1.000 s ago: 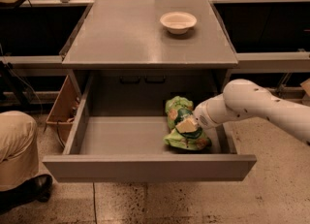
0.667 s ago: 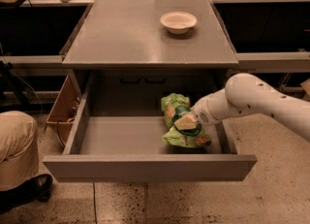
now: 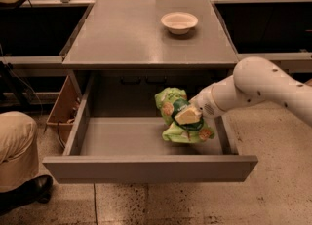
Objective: Pick green rice chip bag from top drawer and place on counter
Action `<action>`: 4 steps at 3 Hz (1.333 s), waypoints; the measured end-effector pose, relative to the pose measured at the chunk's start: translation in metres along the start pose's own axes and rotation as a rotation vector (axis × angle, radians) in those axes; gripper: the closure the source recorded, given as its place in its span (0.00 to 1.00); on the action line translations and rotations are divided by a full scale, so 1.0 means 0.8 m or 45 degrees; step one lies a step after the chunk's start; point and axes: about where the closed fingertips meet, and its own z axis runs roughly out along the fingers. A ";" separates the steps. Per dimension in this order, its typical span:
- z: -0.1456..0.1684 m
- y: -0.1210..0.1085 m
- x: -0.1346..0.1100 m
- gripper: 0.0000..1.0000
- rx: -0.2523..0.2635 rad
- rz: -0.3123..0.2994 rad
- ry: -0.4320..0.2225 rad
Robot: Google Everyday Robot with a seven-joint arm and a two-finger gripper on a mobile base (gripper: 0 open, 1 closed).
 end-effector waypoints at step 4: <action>-0.126 -0.068 -0.081 1.00 0.081 -0.129 -0.057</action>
Offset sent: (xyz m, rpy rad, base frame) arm 0.0516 -0.0612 0.1296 -0.0144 -0.1316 0.0243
